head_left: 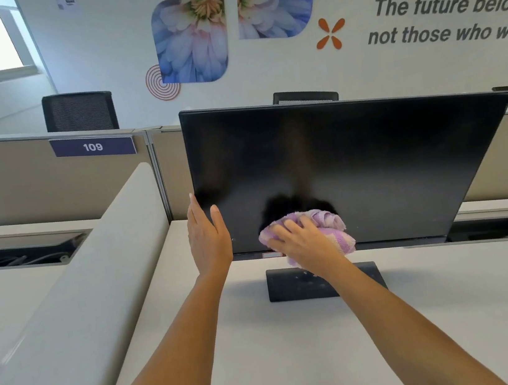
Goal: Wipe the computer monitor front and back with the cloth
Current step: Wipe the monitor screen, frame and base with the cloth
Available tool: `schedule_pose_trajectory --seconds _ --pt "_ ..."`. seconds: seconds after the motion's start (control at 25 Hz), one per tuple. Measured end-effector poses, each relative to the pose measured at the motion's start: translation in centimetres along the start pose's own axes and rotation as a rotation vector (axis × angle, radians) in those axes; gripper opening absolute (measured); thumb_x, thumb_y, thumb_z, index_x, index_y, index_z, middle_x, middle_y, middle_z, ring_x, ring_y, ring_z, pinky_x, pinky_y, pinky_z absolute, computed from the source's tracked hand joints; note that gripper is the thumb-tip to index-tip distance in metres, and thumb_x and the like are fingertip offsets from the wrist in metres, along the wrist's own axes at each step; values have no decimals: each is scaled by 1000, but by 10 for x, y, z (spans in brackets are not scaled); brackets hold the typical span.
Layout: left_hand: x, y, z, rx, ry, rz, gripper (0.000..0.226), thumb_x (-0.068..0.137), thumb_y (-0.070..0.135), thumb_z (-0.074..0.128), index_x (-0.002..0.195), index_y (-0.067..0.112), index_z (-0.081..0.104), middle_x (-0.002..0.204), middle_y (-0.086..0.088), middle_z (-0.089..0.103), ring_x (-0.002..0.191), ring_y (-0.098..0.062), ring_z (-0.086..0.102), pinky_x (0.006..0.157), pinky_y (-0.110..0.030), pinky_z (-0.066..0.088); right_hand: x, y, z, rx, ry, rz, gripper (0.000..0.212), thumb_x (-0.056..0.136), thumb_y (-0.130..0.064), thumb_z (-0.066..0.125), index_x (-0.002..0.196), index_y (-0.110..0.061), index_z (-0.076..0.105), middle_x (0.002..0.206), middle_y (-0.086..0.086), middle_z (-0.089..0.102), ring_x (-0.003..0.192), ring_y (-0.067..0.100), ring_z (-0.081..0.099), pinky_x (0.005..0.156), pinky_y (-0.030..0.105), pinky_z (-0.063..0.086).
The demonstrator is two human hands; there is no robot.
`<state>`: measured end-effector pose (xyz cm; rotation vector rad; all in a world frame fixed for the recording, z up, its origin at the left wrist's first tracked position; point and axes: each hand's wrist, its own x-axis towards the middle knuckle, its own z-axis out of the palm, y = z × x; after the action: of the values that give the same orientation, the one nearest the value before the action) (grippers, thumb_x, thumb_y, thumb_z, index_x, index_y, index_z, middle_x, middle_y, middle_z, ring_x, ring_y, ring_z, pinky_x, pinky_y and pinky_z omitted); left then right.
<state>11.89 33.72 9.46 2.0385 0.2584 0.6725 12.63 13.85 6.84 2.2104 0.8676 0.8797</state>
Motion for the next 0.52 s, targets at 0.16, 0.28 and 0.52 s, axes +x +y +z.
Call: schedule_pose_trajectory --seconds 0.16,0.28,0.52 --pt "-1 -5 -1 -144 -53 -88 49 101 40 26 147 25 21 152 3 30 140 -18 28 111 -33 26 44 30 -30 3 208 494 55 65 -23 73 114 -29 49 104 0 56 87 22 51 65 34 48" --pt "-3 -6 -5 -258 -64 -132 46 102 37 25 145 21 28 148 2 36 136 -16 32 106 -25 26 82 59 -56 87 385 740 55 71 -22 71 118 -32 44 112 0 57 91 24 52 68 36 47" --pt "3 -10 -12 -388 -79 -197 45 102 37 24 141 18 37 143 1 42 133 -16 37 104 -23 26 90 12 -49 19 280 424 60 73 -26 65 126 -28 37 113 1 55 96 25 54 69 37 49"
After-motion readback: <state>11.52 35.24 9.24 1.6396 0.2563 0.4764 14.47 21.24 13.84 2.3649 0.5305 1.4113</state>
